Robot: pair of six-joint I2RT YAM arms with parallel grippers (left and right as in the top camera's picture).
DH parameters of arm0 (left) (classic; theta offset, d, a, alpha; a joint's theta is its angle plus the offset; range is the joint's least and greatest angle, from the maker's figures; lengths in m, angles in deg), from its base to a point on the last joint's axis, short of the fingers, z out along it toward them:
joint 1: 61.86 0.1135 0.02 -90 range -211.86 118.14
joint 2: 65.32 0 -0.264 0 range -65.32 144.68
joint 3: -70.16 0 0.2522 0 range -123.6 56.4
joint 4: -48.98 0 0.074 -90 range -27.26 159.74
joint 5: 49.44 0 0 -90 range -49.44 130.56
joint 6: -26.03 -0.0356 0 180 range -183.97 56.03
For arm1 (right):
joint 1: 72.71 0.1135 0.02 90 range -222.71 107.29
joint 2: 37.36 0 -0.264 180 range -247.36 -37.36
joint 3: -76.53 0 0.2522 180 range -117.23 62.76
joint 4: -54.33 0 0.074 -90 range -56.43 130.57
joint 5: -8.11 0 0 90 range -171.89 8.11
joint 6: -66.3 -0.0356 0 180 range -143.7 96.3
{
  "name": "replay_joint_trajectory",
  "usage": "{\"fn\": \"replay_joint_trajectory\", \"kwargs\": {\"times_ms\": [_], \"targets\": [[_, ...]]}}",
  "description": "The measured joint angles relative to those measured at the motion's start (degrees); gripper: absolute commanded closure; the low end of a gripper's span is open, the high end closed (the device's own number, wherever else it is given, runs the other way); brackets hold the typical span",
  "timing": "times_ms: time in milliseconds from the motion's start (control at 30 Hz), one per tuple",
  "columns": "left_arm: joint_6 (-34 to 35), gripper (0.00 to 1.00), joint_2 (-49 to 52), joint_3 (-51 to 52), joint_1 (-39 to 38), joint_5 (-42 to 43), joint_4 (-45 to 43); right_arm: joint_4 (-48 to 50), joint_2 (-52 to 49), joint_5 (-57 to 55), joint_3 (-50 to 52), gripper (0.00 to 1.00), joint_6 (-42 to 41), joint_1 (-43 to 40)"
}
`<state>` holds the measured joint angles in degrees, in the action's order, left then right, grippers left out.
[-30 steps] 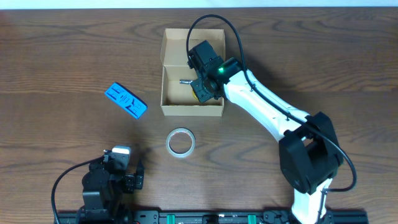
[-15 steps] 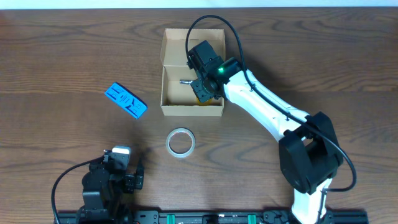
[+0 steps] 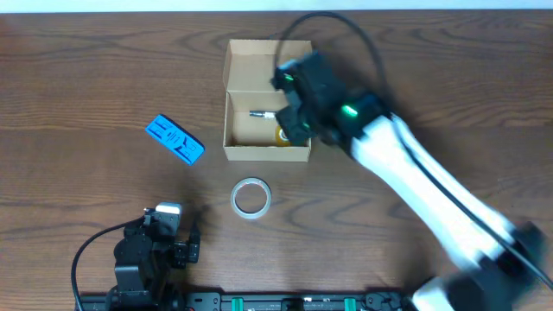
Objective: Pack container
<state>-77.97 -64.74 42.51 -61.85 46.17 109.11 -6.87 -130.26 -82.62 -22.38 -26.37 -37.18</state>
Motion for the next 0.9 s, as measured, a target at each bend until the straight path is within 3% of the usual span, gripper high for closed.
{"fn": "replay_joint_trajectory", "kwargs": {"times_ms": [267, 467, 600, 667, 900], "targets": [[0.0, 0.05, -0.07, 0.0, 0.0, 0.0, 0.0, 5.88, 31.1, -0.15, 30.56, 0.39, -2.75, 0.0], [0.0, 0.05, -0.04, 0.0, 0.0, 0.0, -0.09, 5.92, 56.13, -0.39, 47.12, 0.35, -8.98, 0.0], [0.0, 0.05, -0.04, 0.02, 0.0, 0.0, -0.11, 2.89, 69.24, -0.44, 54.55, 0.26, -12.98, 0.0], [0.0, 0.05, -0.04, 0.02, 0.0, 0.0, -0.09, 0.66, 74.05, -0.42, 57.13, 0.01, -14.51, 0.0], [0.0, 0.05, -0.04, 0.02, 0.0, 0.0, -0.11, -1.14, 80.26, -0.55, 58.86, 0.01, -15.93, 0.0]]}}
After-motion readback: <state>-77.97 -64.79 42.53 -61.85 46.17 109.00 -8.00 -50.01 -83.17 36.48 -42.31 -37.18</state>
